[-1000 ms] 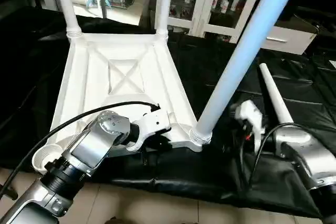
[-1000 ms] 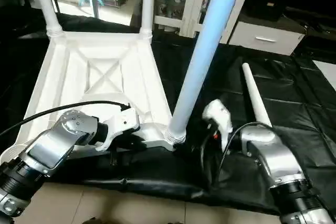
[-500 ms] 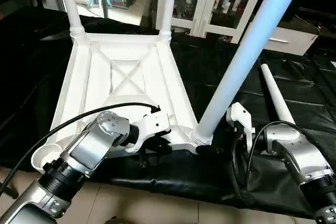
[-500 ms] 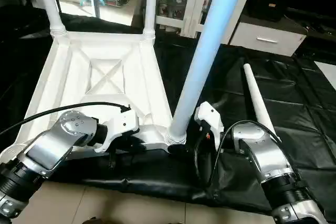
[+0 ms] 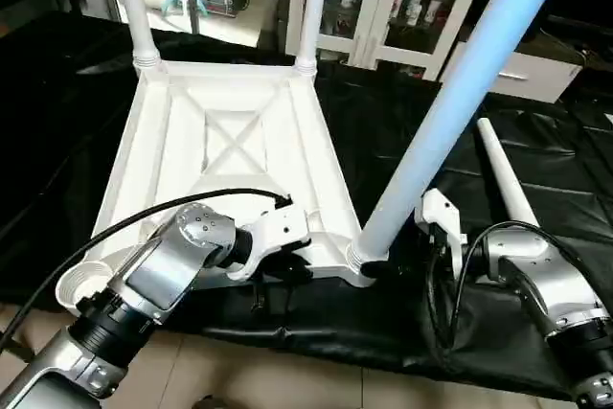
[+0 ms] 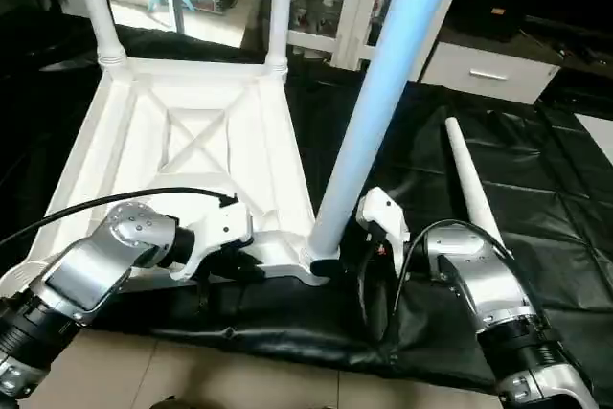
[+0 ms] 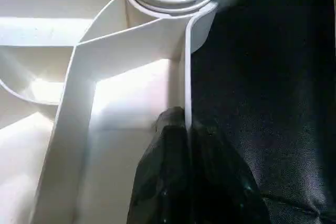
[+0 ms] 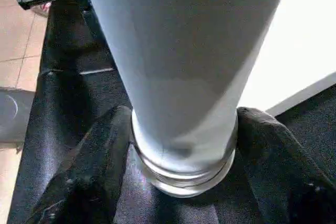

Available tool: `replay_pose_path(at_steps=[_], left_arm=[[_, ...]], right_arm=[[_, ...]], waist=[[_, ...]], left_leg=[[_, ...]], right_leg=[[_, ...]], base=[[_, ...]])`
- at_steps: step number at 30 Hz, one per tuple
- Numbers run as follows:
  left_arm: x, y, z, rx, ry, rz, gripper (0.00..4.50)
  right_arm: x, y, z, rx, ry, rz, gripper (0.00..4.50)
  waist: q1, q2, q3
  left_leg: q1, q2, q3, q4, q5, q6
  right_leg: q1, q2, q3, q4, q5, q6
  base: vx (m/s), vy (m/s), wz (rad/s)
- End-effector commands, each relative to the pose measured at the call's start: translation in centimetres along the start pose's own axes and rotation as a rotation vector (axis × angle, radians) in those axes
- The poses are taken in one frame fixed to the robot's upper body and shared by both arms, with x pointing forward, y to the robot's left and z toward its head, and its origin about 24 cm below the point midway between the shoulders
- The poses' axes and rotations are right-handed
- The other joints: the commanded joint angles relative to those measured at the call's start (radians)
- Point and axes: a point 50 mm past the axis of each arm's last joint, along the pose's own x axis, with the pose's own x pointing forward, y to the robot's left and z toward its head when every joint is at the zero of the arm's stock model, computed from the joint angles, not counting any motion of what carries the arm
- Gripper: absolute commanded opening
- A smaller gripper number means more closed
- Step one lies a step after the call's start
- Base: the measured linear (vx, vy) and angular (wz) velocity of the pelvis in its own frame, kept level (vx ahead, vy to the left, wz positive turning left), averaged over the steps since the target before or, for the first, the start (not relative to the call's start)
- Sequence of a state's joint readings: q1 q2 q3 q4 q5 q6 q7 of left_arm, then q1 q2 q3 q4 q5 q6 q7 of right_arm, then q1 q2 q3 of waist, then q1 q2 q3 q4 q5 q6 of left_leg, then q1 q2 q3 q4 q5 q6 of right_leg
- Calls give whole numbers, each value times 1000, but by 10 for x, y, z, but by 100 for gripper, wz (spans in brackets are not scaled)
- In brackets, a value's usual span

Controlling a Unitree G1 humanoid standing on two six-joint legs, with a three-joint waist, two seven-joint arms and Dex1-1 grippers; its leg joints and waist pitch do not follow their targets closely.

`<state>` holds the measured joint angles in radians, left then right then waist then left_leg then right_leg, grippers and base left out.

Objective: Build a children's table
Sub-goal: Rotate leg to tighten

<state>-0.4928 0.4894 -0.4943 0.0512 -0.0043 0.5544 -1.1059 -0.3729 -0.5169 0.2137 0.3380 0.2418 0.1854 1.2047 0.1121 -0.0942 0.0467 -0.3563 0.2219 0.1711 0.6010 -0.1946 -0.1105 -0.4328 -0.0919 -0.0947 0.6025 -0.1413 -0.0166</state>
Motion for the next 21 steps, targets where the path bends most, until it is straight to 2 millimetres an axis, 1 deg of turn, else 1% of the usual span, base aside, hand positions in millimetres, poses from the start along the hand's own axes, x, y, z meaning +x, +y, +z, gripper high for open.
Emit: replay_pose_path(at_steps=[1,5,6,7,8,9,10,11,12,13,14,15,16,17,18,19,20,21], left_arm=[[6,-7,8,39,-13,-49,0],[6,-6,8,36,-15,-42,0],[7,-4,9,24,-25,-19,0],[7,-3,10,20,-28,-14,0],[9,-1,11,4,-38,11,0],[10,1,12,-8,-44,27,0],[10,1,12,-8,-44,27,0],[15,9,16,-53,-64,109,0],[17,13,18,-83,-78,148,0],[21,17,21,-119,-92,202,0],[22,19,22,-133,-96,222,0],[26,26,25,-200,-98,300,0],[28,29,26,-219,-97,335,0],[30,33,27,-237,-97,377,0],[32,37,29,-256,-99,418,0],[34,41,32,-274,-107,464,0],[36,45,34,-289,-115,504,0],[41,48,40,-300,-128,543,0]], right_arm=[[0,2,-4,0,26,34,277],[1,1,-9,13,29,8,272],[2,-2,-13,30,34,-53,272],[3,-3,-14,34,35,-67,272],[4,-6,-19,53,44,-126,272],[6,-9,-22,66,52,-166,272],[6,-9,-22,66,52,-166,272],[11,-14,-33,124,92,-292,271],[13,-16,-37,154,103,-352,271],[18,-17,-40,187,114,-419,270],[20,-18,-41,200,117,-443,270],[29,-18,-41,257,102,-506,270],[34,-19,-40,287,91,-554,270],[39,-20,-39,324,81,-611,269],[44,-21,-39,360,77,-667,269],[49,-23,-40,388,79,-747,269],[55,-24,-40,415,72,-806,269],[67,-24,-38,454,55,-875,269]], waist=[[-5,8,-64],[-5,6,-65],[-5,8,-64],[-7,8,-63],[-8,8,-61],[-12,9,-56],[-15,9,-53],[-21,12,-50],[-33,9,-48],[-40,7,-50],[-43,7,-50],[-51,11,-53],[-62,11,-50],[-69,14,-55],[-75,16,-53],[-85,26,-52],[-92,27,-52],[-96,30,-57]], left_leg=[[1,10,7,-73,-192,25],[2,10,7,-72,-189,25],[1,9,8,-72,-192,25],[1,9,7,-74,-198,22],[1,9,7,-75,-211,20],[2,9,6,-77,-244,12],[5,8,5,-79,-275,8],[13,6,2,-78,-329,-1],[16,2,-1,-76,-356,-8],[14,-2,-7,-73,-369,-14],[12,-2,-9,-74,-368,-16],[12,-3,-15,-73,-377,-17],[18,-5,-15,-71,-392,-12],[21,-4,-20,-70,-404,-8],[15,-3,-23,-74,-405,-5],[10,3,-32,-81,-426,-8],[10,3,-33,-82,-443,-7],[13,6,-37,-80,-455,-6]], right_leg=[[67,-43,45,-61,-273,-163],[67,-43,45,-60,-267,-165],[67,-43,45,-61,-271,-164],[66,-42,44,-62,-280,-164],[65,-42,43,-65,-298,-160],[62,-42,42,-73,-354,-145],[60,-42,39,-80,-403,-132],[58,-45,34,-92,-500,-102],[54,-44,28,-104,-574,-72],[59,-46,18,-113,-635,-37],[60,-46,14,-118,-653,-23],[64,-49,6,-124,-669,-5],[56,-45,-2,-136,-681,4],[63,-50,-13,-142,-670,4],[69,-49,-16,-142,-654,3],[76,-50,-27,-144,-631,2],[78,-49,-34,-151,-633,8],[83,-54,-42,-154,-617,10]], base=[[0,0,0],[0,0,0],[0,0,0],[0,0,0],[0,0,0],[0,0,0],[0,0,0],[0,0,0],[0,0,0],[0,0,0],[0,0,0],[0,0,0],[0,0,0],[0,0,0],[0,0,0],[0,0,0],[0,0,0],[0,0,0]])
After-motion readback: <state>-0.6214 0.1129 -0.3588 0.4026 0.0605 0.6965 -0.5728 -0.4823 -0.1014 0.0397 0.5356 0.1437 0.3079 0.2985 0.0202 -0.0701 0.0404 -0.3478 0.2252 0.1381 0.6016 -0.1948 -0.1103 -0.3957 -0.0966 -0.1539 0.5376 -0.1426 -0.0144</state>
